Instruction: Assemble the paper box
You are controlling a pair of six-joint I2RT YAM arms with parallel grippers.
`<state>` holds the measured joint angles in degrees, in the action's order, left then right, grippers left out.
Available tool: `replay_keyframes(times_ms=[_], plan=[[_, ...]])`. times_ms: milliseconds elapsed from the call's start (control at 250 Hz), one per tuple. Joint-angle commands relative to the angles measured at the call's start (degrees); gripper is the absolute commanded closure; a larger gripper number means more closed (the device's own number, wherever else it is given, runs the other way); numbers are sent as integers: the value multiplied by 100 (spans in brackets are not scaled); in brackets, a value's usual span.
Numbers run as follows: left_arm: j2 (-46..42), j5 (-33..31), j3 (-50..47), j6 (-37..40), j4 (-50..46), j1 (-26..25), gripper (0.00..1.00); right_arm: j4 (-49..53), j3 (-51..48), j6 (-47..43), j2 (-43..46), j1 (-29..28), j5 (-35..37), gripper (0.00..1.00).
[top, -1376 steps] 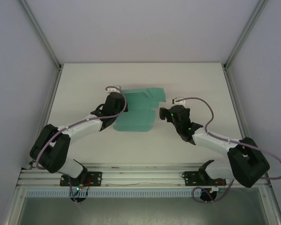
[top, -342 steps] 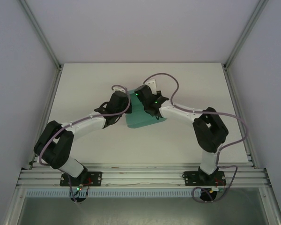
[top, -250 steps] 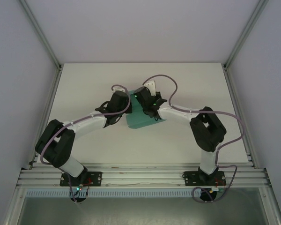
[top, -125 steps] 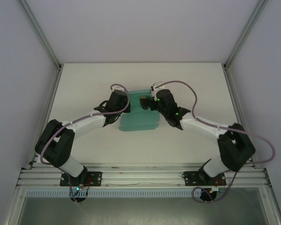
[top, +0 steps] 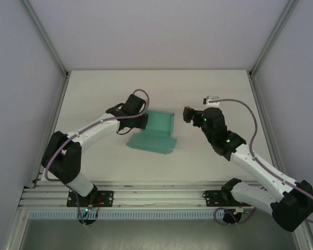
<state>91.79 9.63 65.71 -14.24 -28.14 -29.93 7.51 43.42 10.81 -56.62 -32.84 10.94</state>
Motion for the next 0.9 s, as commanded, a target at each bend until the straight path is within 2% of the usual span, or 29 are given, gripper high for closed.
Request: replay_keyframes(times_ms=[0,104,248,364,512,632,807,895], plan=[[290,494,365,427,-1729,-232,100,935,-202,293,210,126,130,0],[714,595,878,1210,-2622,-504,100,1101,-293,139,256,221,-49,0],[1157,-607,1416,2352,-3374,-785,100,1099,-368,12,187,275,75,0],[1549,-936,1908,2985,-3504,-787,100,1040,-400,-85,107,333,-17,0],[2595,-1873,2732,3217,-3723,-870,100,949,-475,-73,46,399,-1,0],[3395,-2334,3264,3531,-3893,-1017,100,918,-541,-4,72,467,1,0],[3906,-2789,3853,3658,-3470,-1065,100,850,-643,88,242,518,143,0],[4088,-3362,3838,3712,-3113,-1147,100,809,-741,145,415,533,278,0]])
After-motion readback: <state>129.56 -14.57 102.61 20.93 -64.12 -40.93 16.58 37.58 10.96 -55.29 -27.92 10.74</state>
